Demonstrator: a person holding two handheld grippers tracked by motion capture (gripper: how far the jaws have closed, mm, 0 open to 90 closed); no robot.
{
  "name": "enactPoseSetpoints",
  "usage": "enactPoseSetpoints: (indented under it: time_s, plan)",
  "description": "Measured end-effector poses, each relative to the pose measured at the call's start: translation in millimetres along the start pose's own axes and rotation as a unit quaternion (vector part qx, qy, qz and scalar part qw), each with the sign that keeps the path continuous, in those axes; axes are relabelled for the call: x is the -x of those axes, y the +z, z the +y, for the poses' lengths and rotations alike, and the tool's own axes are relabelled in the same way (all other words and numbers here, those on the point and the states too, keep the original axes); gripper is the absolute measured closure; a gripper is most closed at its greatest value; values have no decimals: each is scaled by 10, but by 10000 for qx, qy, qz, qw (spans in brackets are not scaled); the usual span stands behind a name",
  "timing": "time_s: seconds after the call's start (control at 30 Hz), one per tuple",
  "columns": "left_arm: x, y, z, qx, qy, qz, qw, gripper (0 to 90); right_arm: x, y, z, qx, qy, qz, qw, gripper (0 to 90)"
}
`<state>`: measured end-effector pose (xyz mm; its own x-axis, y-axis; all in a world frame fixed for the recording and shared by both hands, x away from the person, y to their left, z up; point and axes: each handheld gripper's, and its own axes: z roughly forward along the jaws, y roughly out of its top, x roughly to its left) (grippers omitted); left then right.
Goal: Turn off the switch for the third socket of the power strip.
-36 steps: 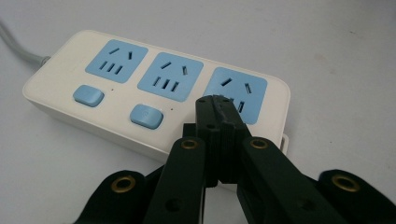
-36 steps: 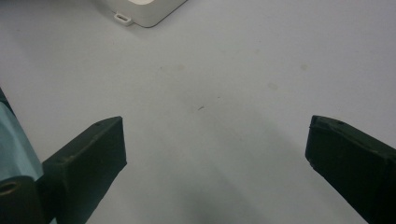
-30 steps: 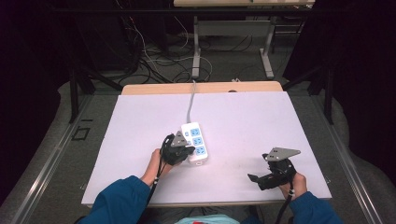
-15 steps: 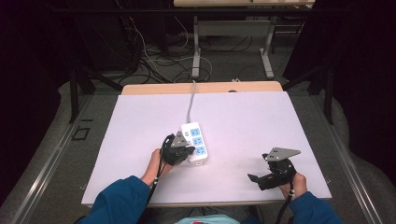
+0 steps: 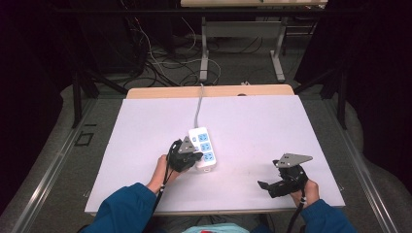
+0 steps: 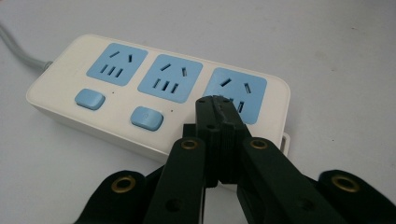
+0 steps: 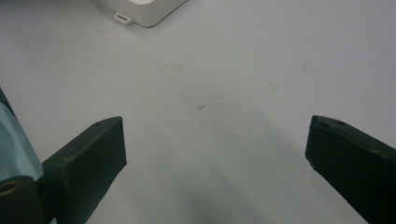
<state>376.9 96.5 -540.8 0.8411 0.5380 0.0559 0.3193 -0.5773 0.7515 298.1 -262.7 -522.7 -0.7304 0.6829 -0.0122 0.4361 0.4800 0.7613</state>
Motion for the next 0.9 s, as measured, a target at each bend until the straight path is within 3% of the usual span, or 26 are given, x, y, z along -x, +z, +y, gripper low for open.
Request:
enactPoseSetpoints:
  time_s: [0.87,0.9]
  plan:
    - [-2,-32,13,19,-54,69,10000,900,4,-11,4,-86,-2,57,9999,46]
    - [-4,-32,12,18,-62,79,9999,900,2,4,-3,54,3,34,10000,46]
